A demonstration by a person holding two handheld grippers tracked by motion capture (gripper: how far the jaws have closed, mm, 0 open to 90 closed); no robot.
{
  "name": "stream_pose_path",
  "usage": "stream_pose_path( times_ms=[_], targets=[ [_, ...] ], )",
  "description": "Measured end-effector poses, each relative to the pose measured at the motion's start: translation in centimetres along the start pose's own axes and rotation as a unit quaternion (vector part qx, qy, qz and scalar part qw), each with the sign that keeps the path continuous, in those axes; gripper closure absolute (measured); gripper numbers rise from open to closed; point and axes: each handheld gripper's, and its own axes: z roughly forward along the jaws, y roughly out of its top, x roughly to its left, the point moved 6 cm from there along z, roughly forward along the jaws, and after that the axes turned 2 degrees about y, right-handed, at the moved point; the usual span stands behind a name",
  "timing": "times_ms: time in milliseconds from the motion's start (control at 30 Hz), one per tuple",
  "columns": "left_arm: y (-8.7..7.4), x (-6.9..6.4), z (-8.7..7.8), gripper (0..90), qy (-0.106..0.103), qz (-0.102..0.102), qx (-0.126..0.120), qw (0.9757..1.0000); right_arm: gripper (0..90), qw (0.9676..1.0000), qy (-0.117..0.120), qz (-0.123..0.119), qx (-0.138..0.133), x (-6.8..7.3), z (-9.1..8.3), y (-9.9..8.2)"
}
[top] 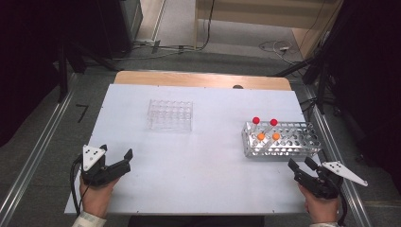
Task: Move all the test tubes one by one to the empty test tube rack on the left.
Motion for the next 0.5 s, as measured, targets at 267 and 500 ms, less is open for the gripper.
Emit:
stream_pose_path(
  times_ms=[267,500],
  targets=[
    [-0.03,-0.28,-0.04,12.9,-0.002,0.002,-0.001,1.0,32.6,0.9997,0.004,-0.023,-0.003,1.06,0.35,0.29],
    [-0.1,-0.32,-0.13,13.3,-0.002,0.003,0.0,1.0,34.5,0.9994,-0.003,-0.034,-0.002,1.07,0.53,0.33]
  ],
)
